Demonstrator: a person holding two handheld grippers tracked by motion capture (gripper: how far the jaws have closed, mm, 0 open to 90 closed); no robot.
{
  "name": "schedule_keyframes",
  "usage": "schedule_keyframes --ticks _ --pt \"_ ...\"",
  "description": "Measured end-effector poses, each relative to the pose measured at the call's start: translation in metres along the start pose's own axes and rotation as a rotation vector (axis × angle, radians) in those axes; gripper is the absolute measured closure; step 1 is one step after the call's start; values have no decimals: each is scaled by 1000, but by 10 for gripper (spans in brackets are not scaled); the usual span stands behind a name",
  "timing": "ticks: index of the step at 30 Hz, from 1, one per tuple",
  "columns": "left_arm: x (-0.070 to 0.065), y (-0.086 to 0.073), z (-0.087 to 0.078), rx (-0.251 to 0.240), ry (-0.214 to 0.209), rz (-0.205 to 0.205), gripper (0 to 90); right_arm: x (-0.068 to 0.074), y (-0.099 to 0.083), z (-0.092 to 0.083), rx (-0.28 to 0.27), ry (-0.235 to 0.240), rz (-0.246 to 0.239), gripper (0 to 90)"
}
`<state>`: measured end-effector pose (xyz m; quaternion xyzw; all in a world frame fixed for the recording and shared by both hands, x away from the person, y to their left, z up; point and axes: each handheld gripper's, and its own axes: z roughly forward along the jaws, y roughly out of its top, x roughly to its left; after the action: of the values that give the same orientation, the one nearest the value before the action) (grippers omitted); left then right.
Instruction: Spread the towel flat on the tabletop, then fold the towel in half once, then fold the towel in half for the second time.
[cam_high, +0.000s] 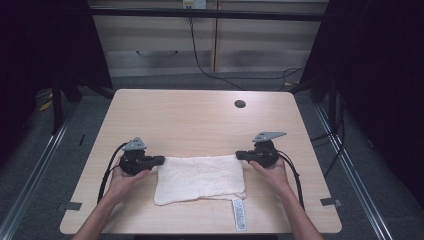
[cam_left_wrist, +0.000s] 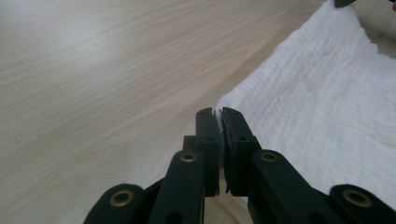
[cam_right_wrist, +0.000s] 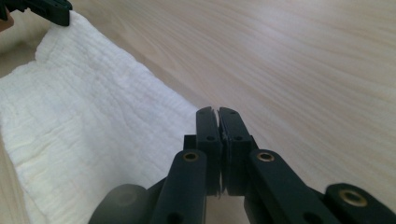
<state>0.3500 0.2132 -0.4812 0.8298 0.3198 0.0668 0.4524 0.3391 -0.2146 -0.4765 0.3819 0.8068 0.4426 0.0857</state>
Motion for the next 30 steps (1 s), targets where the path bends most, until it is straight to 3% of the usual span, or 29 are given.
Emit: schedule_keyframes --ticks 15,24,28,30 --pt "-2 6 -1 -20 8 -4 862 14 7 -22 -54 -10 -58 880" --pt "0 4 1 -11 13 -10 862 28 8 -29 -52 -4 -115 880" --pt "3 3 5 -9 15 -23 862 33 7 -31 -54 19 -114 880" --pt "4 3 5 -19 40 -28 864 34 6 -31 -43 27 -123 879"
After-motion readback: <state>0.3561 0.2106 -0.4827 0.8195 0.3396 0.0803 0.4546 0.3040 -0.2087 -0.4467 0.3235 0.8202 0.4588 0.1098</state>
